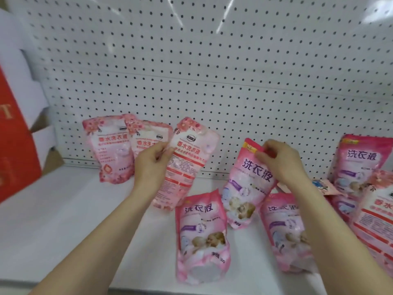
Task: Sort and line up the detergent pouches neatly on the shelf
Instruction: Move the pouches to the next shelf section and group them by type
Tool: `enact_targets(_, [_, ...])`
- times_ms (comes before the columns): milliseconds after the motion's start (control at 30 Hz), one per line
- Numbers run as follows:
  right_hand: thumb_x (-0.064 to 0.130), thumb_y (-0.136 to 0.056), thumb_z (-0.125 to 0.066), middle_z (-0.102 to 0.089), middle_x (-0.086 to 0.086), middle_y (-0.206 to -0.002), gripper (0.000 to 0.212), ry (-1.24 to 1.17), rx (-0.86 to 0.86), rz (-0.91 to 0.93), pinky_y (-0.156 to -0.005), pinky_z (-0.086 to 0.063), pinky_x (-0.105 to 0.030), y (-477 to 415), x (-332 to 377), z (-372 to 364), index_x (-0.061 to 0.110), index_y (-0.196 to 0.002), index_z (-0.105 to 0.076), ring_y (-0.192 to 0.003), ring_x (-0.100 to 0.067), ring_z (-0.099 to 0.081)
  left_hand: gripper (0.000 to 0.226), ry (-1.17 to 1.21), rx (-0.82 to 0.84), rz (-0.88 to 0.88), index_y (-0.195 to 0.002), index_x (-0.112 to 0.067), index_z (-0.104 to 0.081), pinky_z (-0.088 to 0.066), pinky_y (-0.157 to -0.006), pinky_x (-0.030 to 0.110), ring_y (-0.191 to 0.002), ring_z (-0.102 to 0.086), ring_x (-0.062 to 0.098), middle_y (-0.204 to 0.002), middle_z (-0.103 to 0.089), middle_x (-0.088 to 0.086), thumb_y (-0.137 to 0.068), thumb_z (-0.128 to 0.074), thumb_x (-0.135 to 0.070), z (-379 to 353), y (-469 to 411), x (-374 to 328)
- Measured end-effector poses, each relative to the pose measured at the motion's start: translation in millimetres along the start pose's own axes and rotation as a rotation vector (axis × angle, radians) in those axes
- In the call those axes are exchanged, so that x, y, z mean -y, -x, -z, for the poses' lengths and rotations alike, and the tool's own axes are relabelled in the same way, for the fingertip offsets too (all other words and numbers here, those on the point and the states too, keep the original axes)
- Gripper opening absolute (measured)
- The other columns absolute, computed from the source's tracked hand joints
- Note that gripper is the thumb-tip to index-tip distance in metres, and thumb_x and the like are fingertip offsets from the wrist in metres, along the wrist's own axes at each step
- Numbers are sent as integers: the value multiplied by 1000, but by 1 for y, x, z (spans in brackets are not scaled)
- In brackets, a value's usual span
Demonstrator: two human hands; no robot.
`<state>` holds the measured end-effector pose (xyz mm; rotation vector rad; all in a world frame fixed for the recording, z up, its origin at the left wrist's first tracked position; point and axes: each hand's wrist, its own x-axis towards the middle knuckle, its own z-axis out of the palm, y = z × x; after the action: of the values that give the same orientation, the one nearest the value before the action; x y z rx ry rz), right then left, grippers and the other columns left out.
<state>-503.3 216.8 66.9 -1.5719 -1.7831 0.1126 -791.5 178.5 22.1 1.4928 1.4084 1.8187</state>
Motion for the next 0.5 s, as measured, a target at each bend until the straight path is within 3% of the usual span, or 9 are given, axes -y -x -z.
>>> enact_targets(100, [20, -87, -71, -56, 0, -62, 17, 79, -36, 229, -62, -35, -32, 4, 41, 10, 12, -78, -59, -62, -25, -52, 15, 30, -81, 3, -96, -30, -71, -49, -60, 8, -75, -69, -3, -84, -73, -20, -96, -58, -23, 36, 6, 7])
enact_targets(233, [13, -85, -71, -58, -6, -63, 12, 205, -222, 414, -73, -38, -36, 8, 83, 7, 7, -82, -62, -67, -33, -53, 16, 106, -211, 54, -93, -29, -71, -53, -61, 16, -77, -71, 4, -86, -75, -11, -97, -56, -24, 88, 2, 24])
enact_targets(367, [16, -88, -69, -57, -5, -67, 12, 104, -313, 454, -73, -37, -36, 2, 113, -6, 7, -86, -61, -69, -31, -51, 20, 133, -298, 94, -89, -32, -69, -55, -66, 22, -78, -70, 5, -85, -74, -11, -98, -54, -22, 128, -11, 41])
enact_targets(500, [19, -91, -64, -62, -7, -72, 13, -68, -174, 410, -68, -44, -40, 1, 138, -41, 10, -85, -57, -70, -32, -54, 23, 155, -327, 154, -87, -29, -66, -55, -66, 22, -75, -69, 4, -83, -73, -11, -99, -51, -19, 146, -24, 60])
